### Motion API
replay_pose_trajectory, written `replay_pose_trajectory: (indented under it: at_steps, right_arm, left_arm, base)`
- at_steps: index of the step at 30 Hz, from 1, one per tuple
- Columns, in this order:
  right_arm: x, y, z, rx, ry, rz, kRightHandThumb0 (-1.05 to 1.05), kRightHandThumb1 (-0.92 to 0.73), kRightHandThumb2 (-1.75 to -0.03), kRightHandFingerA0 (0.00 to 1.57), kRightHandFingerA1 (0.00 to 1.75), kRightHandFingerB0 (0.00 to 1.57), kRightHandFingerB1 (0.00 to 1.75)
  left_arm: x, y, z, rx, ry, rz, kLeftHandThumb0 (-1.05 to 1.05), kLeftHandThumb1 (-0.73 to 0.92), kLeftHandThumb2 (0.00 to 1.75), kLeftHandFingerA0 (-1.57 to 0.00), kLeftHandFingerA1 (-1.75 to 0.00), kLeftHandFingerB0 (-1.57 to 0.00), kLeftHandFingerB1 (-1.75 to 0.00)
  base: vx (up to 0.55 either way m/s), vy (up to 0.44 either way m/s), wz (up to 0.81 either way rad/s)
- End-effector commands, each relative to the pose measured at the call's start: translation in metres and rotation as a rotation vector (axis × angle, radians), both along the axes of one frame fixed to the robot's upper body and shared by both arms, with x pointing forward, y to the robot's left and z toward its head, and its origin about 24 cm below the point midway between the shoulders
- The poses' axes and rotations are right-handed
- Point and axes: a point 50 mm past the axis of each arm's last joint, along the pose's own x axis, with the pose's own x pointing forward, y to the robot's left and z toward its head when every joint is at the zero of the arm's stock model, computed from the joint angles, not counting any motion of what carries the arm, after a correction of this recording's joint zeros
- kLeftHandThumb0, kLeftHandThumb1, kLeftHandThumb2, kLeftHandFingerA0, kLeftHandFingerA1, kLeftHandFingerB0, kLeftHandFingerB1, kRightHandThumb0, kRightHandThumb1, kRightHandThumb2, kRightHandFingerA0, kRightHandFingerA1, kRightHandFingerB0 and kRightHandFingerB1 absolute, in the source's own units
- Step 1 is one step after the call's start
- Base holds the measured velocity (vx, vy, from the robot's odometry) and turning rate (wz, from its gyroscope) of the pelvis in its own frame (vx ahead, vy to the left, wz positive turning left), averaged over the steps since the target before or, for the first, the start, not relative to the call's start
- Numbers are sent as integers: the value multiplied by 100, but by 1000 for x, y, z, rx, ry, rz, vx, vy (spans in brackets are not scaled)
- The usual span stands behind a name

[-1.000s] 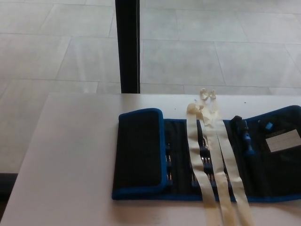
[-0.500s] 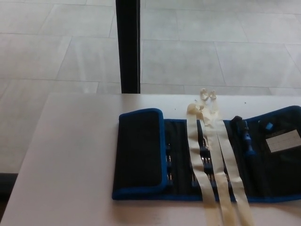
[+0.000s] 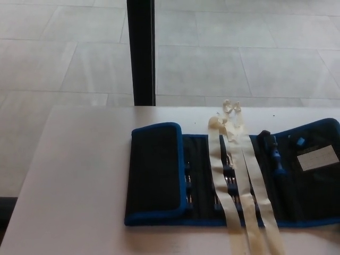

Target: The robot uses its right hand to lift an edge of the toolkit kept in middle of the desk and make one fold in it

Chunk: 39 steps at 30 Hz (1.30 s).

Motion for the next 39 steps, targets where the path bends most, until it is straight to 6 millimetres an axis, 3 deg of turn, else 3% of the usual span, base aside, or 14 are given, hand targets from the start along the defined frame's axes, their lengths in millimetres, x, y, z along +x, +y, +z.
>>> replay_pose_trajectory:
  at_steps: [1,13,14,20,21,23,25,30,31,32,33,34,36,39]
  right_arm:
    - [9,49,0,109,63,112,-49,-71,-60,49,44,31,39]
    - [9,69,24,69,-26,135,-52,-56,-88,48,58,32,51]
    - [8,67,28,21,-68,147,-47,-71,-60,51,45,34,40]
    - [4,64,56,-362,-259,146,-47,-69,-61,61,45,48,42]
    - [1,68,63,-500,-314,212,-48,-71,-62,56,43,42,40]
    - [-1,71,65,-548,-330,241,-46,-69,-61,59,43,42,40]
    - [-4,78,66,-651,-344,291,-54,-55,-86,58,61,35,51]
    - [-5,93,60,-1013,-378,438,-58,-56,-92,60,65,34,52]
    - [-4,94,57,-1121,-351,471,-57,-71,-61,78,74,41,37]
    - [-3,95,54,-1184,-347,497,-59,-58,-94,47,65,30,51]
    - [-3,95,49,-1180,-342,508,-53,-69,-60,42,46,35,40]
    - [-3,95,46,-1167,-333,512,-50,-71,-61,38,43,35,41]
    - [0,95,37,-1235,-323,515,-45,-50,-90,34,58,24,52]
    - [2,103,34,-1349,-347,544,-46,-72,-61,42,49,35,43]
  left_arm:
    - [-4,6,5,21,1,10,-65,39,83,-65,-72,-52,-60]
    - [-2,9,9,33,9,7,-64,53,56,-71,-66,-55,-48]
    - [-2,9,8,32,9,9,-64,53,56,-72,-67,-56,-48]
    - [-4,10,9,32,11,9,-64,52,56,-71,-67,-57,-50]
    - [-4,10,9,33,9,9,-66,39,84,-67,-72,-52,-60]
    - [-4,10,9,37,11,1,-64,53,56,-68,-66,-55,-49]
    - [-4,10,9,36,15,-3,-64,40,84,-66,-73,-52,-60]
    - [0,10,11,48,23,-13,-63,53,57,-72,-70,-59,-51]
    - [0,10,11,48,23,-19,-62,54,57,-71,-70,-58,-51]
    - [0,11,12,48,19,-16,-62,53,56,-71,-71,-59,-51]
    - [0,11,13,51,17,-22,-63,53,55,-70,-71,-59,-52]
    - [1,11,13,53,17,-27,-64,40,84,-66,-74,-54,-61]
    - [2,12,14,59,20,-35,-63,52,56,-70,-69,-62,-51]
    - [6,13,17,57,13,-38,-64,39,84,-66,-74,-55,-61]
  base:
    - [0,0,0]
    - [0,0,-2]
    - [0,0,7]
    - [0,0,14]
    - [0,0,11]
    - [0,0,3]
    - [0,0,0]
    - [0,0,0]
    - [0,0,0]
    - [0,0,0]
    - [0,0,0]
    - [0,0,0]
    - [0,0,0]
    - [0,0,0]
